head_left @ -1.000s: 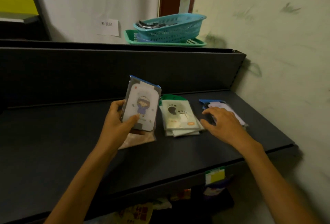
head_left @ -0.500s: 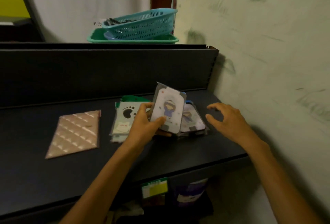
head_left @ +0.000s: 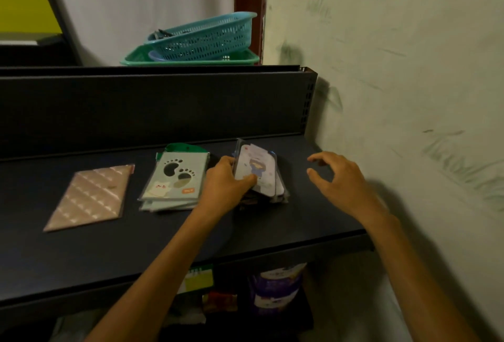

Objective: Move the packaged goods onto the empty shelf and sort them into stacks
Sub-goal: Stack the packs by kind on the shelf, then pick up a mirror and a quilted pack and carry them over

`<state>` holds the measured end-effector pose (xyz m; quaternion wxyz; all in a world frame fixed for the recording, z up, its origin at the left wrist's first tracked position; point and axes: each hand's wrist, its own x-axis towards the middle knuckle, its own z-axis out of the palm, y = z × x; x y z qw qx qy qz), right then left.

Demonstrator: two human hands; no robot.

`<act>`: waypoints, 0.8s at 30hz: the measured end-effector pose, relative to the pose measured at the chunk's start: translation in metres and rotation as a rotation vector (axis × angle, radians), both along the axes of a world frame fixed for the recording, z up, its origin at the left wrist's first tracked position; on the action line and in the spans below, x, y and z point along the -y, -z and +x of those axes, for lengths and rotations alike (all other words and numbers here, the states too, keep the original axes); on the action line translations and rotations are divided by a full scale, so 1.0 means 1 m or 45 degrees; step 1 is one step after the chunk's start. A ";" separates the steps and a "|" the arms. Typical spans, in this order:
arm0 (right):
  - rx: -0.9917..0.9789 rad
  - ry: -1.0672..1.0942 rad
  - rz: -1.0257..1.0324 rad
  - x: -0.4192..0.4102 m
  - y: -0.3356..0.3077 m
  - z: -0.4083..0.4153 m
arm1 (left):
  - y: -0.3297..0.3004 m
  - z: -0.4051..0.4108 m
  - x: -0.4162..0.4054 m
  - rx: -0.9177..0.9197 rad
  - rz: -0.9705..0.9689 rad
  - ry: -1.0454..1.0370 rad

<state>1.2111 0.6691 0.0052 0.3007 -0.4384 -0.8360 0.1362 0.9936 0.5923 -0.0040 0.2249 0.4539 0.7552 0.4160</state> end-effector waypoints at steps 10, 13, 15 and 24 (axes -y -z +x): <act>0.086 -0.085 -0.023 0.010 -0.004 -0.030 | -0.017 -0.035 0.038 -0.815 -0.079 0.193; 0.125 -0.146 -0.034 0.022 -0.004 -0.054 | -0.019 -0.056 0.064 -0.912 -0.123 0.185; 0.143 -0.178 -0.058 0.031 -0.004 -0.074 | -0.018 -0.073 0.083 -0.938 -0.114 0.161; 0.236 -0.373 0.024 0.118 -0.002 -0.206 | -0.015 -0.186 0.203 -1.051 -0.238 -0.050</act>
